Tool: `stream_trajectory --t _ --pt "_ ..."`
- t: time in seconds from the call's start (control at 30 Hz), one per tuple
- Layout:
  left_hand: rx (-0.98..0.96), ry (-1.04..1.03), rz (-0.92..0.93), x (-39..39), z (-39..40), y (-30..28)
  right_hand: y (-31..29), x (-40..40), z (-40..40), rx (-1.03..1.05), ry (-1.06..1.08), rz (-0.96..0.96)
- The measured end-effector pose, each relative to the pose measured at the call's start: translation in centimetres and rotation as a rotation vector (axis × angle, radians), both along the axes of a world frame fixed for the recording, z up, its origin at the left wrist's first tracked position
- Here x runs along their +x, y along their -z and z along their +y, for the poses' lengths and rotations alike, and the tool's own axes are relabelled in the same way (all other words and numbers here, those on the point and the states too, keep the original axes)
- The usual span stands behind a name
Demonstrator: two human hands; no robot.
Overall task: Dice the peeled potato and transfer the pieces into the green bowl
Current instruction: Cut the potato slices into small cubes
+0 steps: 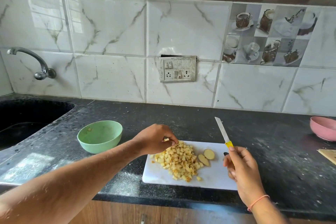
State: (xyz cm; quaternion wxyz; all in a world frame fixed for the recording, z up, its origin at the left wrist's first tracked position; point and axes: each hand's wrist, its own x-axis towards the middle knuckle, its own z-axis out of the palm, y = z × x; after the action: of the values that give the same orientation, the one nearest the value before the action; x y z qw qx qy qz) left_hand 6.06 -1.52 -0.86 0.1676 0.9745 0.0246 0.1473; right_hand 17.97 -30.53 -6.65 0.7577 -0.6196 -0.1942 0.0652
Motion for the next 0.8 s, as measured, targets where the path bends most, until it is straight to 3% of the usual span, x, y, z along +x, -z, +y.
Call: stream_trajectory --t 0.23,0.5,0.8 --pt "0.055 0.095 0.076 3.2 -4.4 -1.1 -0.2 -0.5 -0.4 0.029 -0.003 -0.001" --pt "0.494 -0.043 0.327 7.6 -9.8 -1.3 -0.5 -0.9 -0.2 -0.01 0.044 -0.032" --pt "0.32 -0.122 0.379 8.4 -10.2 -0.8 -0.3 -0.7 -0.4 -0.081 0.043 -0.067"
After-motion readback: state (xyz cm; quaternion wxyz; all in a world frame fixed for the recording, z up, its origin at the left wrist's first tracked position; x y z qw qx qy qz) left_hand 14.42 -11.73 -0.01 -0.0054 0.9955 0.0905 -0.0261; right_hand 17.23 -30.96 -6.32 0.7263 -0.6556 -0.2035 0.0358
